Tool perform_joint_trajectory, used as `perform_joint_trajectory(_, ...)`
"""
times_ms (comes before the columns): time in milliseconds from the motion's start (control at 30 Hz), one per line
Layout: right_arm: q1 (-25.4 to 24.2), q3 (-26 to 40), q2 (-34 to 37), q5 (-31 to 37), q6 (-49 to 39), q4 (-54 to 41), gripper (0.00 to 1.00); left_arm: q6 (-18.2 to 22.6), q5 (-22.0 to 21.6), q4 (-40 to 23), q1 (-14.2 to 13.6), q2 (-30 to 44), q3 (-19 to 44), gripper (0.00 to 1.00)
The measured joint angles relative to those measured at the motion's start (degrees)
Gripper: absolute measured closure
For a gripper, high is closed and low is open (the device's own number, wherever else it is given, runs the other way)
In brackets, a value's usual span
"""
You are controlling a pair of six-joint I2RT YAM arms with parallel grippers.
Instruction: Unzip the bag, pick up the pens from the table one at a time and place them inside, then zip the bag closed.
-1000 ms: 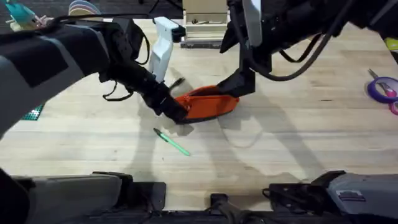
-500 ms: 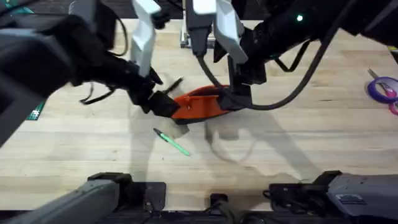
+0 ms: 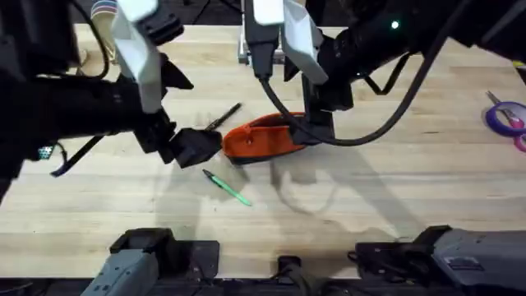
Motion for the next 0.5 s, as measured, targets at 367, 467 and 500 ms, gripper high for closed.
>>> perform_joint_trajectory(367, 0.0, 0.0, 0.8, 0.0, -0.4, 0.0, 0.85, 0.3, 0.0, -1.4, 0.1, -2.9, 0.0, 0.007)
perform_joint_trajectory(467, 0.0, 0.0, 1.9, -0.1, -0.4, 0.0, 0.968, 0.3, 0.0, -1.5, 0.1, -2.9, 0.0, 0.007)
perform_joint_trajectory(500, 0.0, 0.0, 2.3, -0.3, -0.4, 0.0, 0.969, 0.3, 0.0, -1.5, 0.1, -2.9, 0.0, 0.007)
